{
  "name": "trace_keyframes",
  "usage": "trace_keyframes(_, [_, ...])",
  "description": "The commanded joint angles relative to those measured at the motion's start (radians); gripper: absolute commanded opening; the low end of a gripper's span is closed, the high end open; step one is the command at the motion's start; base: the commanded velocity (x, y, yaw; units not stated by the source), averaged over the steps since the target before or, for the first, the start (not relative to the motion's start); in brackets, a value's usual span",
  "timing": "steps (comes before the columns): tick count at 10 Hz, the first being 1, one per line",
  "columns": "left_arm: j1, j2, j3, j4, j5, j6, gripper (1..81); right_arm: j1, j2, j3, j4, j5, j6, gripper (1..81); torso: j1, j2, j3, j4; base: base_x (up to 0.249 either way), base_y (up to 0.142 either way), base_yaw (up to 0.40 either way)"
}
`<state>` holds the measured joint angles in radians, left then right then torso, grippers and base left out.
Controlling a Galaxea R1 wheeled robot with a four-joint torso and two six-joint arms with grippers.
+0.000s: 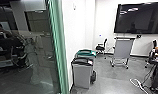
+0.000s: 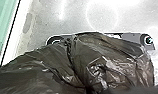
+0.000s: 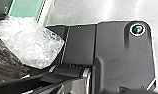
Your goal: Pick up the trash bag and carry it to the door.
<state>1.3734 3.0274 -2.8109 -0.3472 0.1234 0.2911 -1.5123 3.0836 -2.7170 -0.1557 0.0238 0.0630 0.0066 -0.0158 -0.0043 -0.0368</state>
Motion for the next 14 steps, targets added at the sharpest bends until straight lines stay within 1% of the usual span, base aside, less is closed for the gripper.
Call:
trace_keyframes(1, [-0.075, -0.007, -0.009, 0.004, 0.062, 0.005, 1.0, 0.054, 0.014, 0.007, -0.013, -0.051, -0.006, 81.1, 0.000, 0.000, 0.000, 0.000, 0.000, 0.000, 0.356])
trace_keyframes(11, [-0.072, -0.007, -0.016, 0.004, 0.062, 0.005, 1.0, 0.051, 0.013, 0.007, -0.010, -0.051, -0.005, 81.1, 0.000, 0.000, 0.000, 0.000, 0.000, 0.000, 0.356])
trace_keyframes(13, [-0.070, -0.007, -0.016, 0.005, 0.062, 0.011, 1.0, 0.051, 0.011, 0.004, -0.007, -0.050, -0.003, 81.1, 0.000, 0.000, 0.000, 0.000, 0.000, 0.000, 0.356])
trace_keyframes(14, [-0.070, -0.008, -0.019, 0.005, 0.062, 0.013, 1.0, 0.051, 0.011, 0.002, -0.007, -0.036, -0.003, 81.1, 0.000, 0.000, 0.000, 0.000, 0.000, 0.000, 0.356])
